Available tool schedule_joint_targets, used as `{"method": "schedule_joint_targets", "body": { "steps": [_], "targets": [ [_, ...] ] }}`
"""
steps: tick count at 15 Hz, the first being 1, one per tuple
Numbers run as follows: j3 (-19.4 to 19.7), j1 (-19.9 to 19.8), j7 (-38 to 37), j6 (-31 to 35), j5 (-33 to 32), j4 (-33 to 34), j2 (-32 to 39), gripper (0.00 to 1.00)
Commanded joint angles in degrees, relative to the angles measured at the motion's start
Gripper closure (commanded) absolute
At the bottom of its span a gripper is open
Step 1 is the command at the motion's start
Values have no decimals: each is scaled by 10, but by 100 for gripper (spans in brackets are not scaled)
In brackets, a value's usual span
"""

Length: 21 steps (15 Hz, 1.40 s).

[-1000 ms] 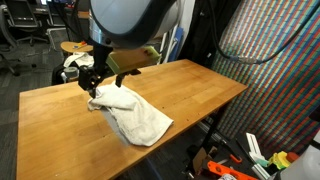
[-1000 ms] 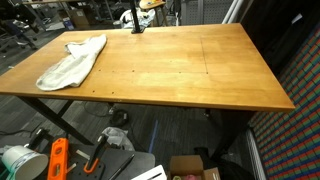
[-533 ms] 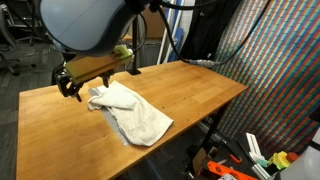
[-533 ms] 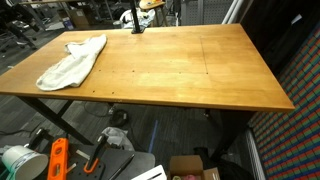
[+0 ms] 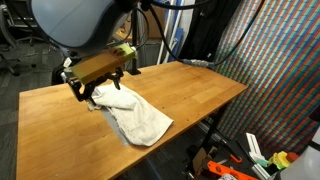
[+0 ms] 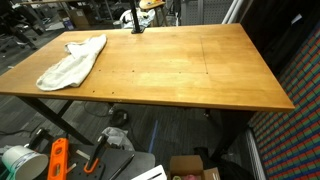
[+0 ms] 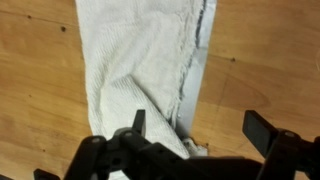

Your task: Fold the towel in half from right to left

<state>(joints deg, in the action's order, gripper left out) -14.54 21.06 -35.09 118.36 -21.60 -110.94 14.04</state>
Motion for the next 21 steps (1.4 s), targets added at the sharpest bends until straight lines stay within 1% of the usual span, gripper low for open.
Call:
{"method": "schedule_joint_targets", "body": {
  "steps": [1, 3, 4, 6, 9, 12, 14, 17, 21],
  "targets": [
    [8, 24, 15, -158, -4, 78, 36, 0],
    [1, 32, 48, -237, 0, 147, 71, 0],
    [-1, 35, 65, -248, 4, 173, 87, 0],
    [2, 42, 86, -235, 10, 221, 121, 0],
    [9, 45, 103, -206, 39, 284, 171, 0],
    [23, 45, 95, -181, 71, 333, 215, 0],
    [36, 46, 85, -155, 85, 356, 241, 0],
    [54, 47, 71, -100, 100, 372, 269, 0],
    [70, 50, 68, -71, 114, 385, 299, 0]
  ]
}}
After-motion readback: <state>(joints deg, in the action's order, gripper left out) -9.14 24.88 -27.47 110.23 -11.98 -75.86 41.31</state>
